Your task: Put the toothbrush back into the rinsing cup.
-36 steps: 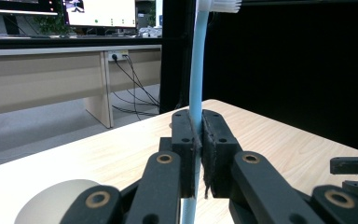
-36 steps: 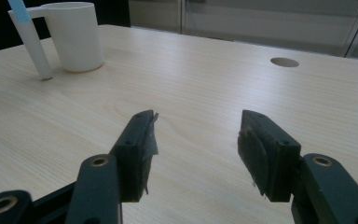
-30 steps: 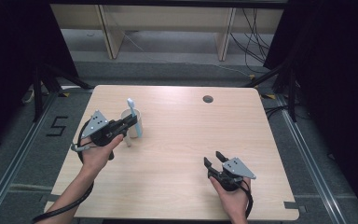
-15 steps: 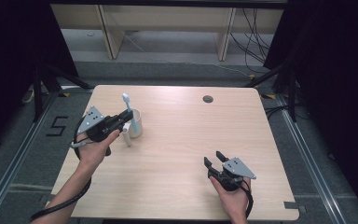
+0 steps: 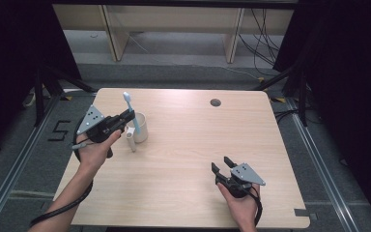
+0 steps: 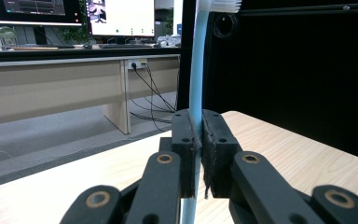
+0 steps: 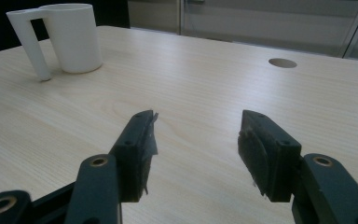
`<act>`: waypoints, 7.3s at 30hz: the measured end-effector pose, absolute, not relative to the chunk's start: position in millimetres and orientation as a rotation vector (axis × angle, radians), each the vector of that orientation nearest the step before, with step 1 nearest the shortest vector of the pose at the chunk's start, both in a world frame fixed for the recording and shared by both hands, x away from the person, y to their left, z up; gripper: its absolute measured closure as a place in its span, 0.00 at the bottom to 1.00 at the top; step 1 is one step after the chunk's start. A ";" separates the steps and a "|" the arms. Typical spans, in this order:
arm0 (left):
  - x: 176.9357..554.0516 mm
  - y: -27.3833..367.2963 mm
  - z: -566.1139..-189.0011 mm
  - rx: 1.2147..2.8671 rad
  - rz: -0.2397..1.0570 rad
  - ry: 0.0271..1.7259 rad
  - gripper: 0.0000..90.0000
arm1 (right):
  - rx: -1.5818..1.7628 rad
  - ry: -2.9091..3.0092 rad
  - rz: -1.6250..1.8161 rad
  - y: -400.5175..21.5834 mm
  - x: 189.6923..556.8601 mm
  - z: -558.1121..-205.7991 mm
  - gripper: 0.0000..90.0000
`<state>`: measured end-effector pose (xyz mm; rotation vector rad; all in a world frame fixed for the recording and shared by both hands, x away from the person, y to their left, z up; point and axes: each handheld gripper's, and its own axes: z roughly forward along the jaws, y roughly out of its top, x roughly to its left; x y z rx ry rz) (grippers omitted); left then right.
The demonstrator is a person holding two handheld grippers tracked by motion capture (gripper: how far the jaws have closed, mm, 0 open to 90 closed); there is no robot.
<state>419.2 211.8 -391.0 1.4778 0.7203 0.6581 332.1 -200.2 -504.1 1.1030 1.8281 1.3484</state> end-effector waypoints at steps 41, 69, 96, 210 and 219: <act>427.5 230.2 -380.4 1.460 0.717 0.776 0.93 | 1.130 1.836 1.353 -199.8 330.9 -503.9 0.51; 415.9 234.8 -384.2 1.492 0.698 0.802 0.93 | 1.101 1.829 1.346 -199.7 332.1 -504.3 0.51; 424.8 231.2 -410.1 1.516 0.685 0.823 0.93 | 1.112 1.830 1.367 -198.5 332.5 -505.1 0.51; 396.4 239.3 -464.2 1.615 0.673 0.927 0.41 | 1.140 1.865 1.330 -198.6 330.9 -507.1 0.50; 380.6 247.4 -466.4 1.622 0.671 0.919 0.40 | 1.159 1.846 1.353 -197.4 330.1 -507.9 0.50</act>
